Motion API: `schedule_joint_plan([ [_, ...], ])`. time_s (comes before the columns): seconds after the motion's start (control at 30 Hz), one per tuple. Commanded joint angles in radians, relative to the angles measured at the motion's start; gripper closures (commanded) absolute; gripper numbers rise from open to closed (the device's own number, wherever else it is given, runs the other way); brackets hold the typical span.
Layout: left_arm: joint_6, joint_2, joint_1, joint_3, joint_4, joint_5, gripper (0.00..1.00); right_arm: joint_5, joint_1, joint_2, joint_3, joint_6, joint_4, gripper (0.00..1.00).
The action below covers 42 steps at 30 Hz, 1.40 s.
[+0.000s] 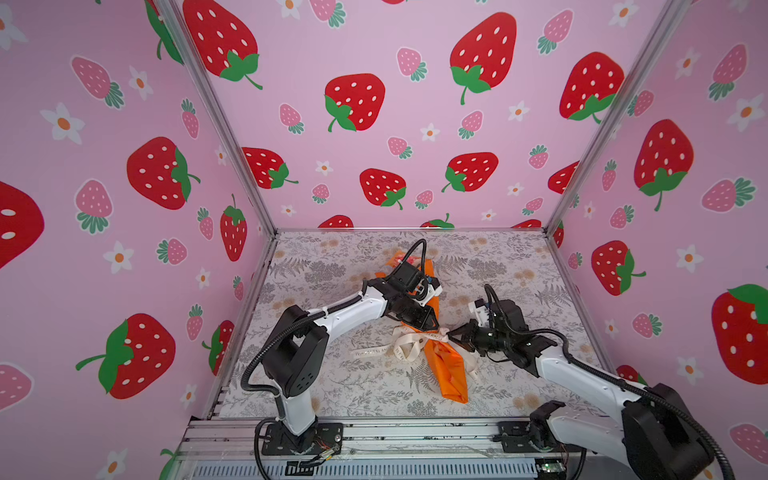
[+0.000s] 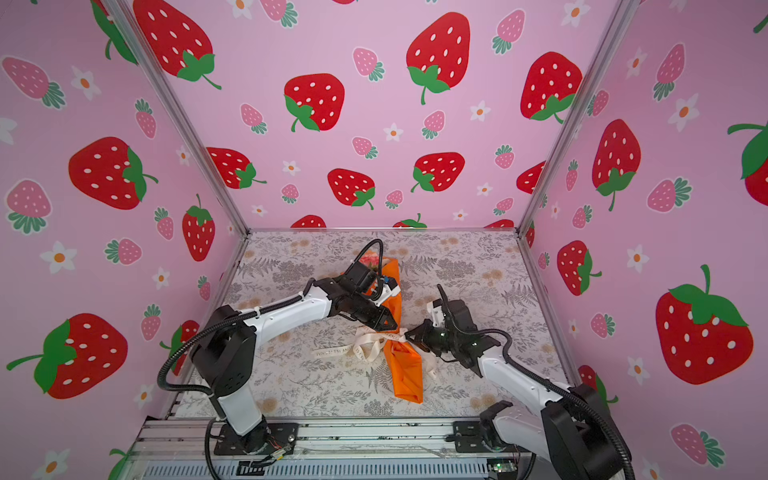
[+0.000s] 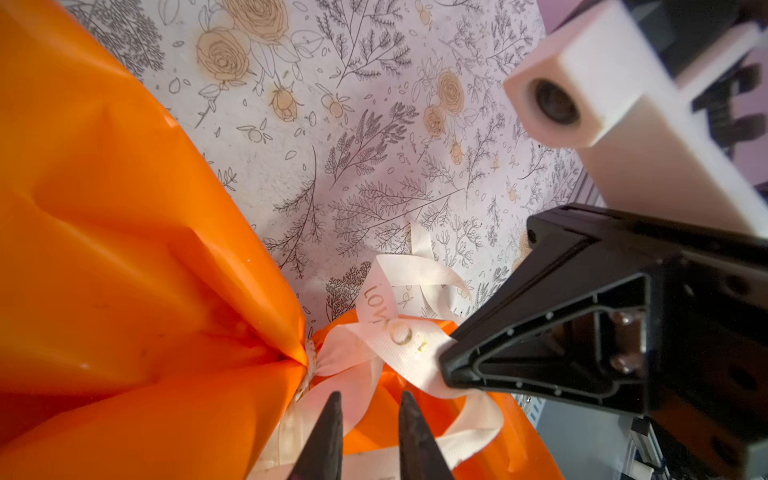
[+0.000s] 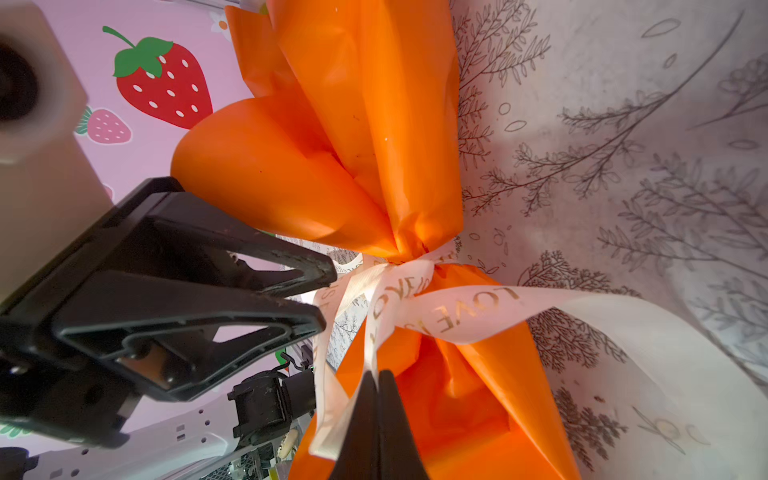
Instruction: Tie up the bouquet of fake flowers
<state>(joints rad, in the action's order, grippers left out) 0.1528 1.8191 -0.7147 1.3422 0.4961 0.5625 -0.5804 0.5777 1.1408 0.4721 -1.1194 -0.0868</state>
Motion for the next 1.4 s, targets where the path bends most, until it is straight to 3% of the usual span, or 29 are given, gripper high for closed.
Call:
schedule_joint_plan([
  [0.0,-0.116,0.037,-0.019,0.091,0.136,0.039,0.72,0.016,-0.004,-0.022,0.034,0.02,0.016,1.0],
  [0.77,-0.295,0.211,-0.072,0.257,0.34,0.014,0.63,0.056,-0.006,-0.035,0.038,0.005,0.007,1.0],
  [1.0,-0.311,0.23,-0.098,0.258,0.346,-0.119,0.62,0.06,-0.006,-0.036,0.025,0.007,0.009,1.0],
  [1.1,-0.321,0.226,-0.107,0.257,0.345,-0.155,0.66,0.059,-0.008,-0.038,0.021,0.008,0.012,1.0],
  [1.37,-0.311,0.143,-0.107,0.204,0.28,-0.145,0.89,0.096,-0.007,-0.044,0.013,0.036,0.058,1.0],
])
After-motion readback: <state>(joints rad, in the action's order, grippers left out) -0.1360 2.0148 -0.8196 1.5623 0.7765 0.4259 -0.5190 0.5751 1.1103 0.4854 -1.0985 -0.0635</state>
